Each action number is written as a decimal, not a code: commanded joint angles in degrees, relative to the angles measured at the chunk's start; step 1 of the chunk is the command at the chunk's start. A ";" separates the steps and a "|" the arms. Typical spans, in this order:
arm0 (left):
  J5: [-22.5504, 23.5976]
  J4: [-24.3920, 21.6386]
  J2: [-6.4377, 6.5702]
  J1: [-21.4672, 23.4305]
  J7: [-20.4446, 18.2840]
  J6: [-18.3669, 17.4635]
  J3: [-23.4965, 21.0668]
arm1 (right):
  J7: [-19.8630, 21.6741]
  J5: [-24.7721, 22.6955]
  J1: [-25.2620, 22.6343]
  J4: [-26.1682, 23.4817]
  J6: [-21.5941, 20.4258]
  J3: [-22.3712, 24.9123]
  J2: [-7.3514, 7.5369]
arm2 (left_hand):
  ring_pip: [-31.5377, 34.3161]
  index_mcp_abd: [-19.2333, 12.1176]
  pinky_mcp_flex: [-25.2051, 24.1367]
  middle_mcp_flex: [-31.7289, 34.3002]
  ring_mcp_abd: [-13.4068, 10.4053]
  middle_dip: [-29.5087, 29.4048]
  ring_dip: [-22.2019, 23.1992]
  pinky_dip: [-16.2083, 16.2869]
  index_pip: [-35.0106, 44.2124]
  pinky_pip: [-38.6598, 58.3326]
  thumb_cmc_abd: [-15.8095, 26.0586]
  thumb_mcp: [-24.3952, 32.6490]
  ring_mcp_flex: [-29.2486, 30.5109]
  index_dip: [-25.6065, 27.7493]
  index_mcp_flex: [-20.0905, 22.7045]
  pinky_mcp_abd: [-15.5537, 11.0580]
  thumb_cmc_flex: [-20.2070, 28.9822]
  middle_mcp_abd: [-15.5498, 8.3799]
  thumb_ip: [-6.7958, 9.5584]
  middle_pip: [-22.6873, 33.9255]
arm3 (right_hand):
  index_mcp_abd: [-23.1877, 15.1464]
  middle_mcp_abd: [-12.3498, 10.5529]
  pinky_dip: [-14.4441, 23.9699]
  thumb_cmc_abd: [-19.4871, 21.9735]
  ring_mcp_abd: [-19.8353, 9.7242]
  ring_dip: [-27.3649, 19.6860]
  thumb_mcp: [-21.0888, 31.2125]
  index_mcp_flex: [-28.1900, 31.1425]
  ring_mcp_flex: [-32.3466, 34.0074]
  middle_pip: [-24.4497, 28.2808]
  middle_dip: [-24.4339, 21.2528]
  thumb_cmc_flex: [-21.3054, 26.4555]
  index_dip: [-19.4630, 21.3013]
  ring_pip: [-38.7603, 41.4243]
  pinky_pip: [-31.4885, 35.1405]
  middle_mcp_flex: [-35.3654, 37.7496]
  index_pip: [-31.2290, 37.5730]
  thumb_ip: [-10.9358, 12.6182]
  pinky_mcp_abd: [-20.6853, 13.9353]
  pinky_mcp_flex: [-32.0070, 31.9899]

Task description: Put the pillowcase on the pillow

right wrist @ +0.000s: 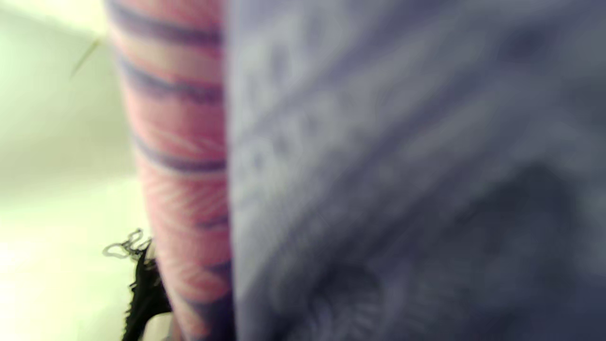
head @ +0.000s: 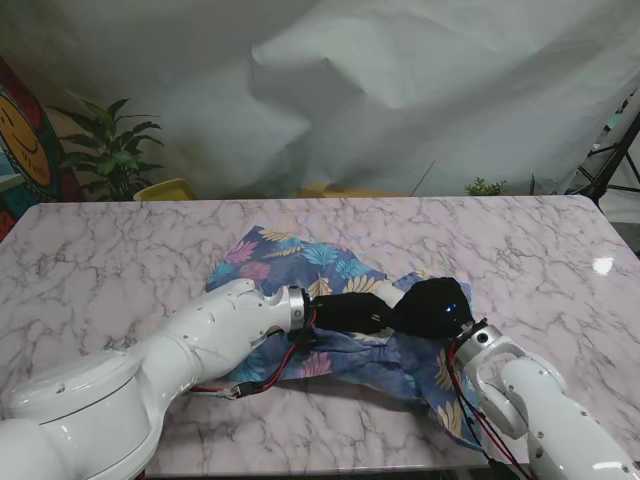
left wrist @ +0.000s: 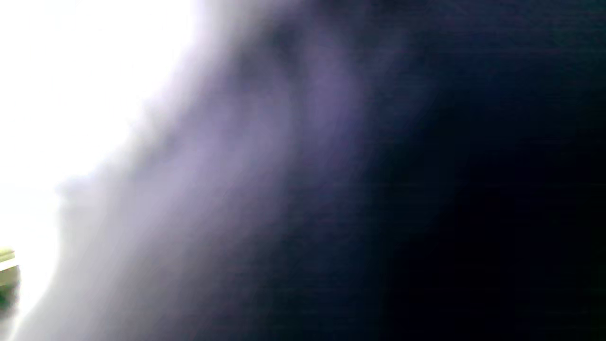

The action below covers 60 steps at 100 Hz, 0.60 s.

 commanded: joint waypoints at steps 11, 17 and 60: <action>1.03 -0.50 1.61 2.60 -0.65 -0.89 1.98 | 8.05 7.08 2.67 1.52 -7.40 3.19 0.41 | 3.75 0.10 0.15 4.96 5.63 2.43 3.11 2.25 6.87 4.38 -2.08 -4.59 4.75 3.05 3.71 -2.96 -0.07 5.00 -2.43 3.53 | -1.12 7.89 -9.56 6.03 -26.14 4.83 -4.30 3.23 -0.86 4.18 -4.00 -2.35 -3.28 8.67 14.73 2.57 -2.02 -0.45 -2.01 -0.30; 0.99 -0.52 1.63 2.63 -0.45 -0.90 2.31 | 14.07 11.81 2.77 1.71 -9.79 4.21 0.24 | 3.73 0.07 -0.01 4.80 5.52 2.38 3.06 2.20 6.91 4.30 -2.09 -4.60 4.61 3.06 3.62 -3.15 0.02 4.97 -2.37 3.53 | -1.31 7.99 -12.92 8.54 -11.23 -6.81 -6.54 2.97 1.85 0.76 -5.85 -2.57 -5.53 2.96 12.37 2.62 -4.48 -0.84 -1.13 -0.98; 1.89 -0.58 2.00 2.75 0.08 -0.87 2.34 | 52.52 44.92 3.79 3.90 -4.54 6.53 2.97 | 3.86 -0.04 -0.33 4.66 5.28 2.22 2.88 2.08 7.05 4.24 -2.04 -4.83 4.44 3.06 3.42 -3.39 0.13 4.79 -2.24 3.78 | 4.67 11.31 -35.37 18.63 9.22 -44.30 -15.49 1.60 1.83 -28.84 -21.83 -2.98 -26.80 -22.92 -13.76 3.18 -22.95 -0.49 13.37 -6.67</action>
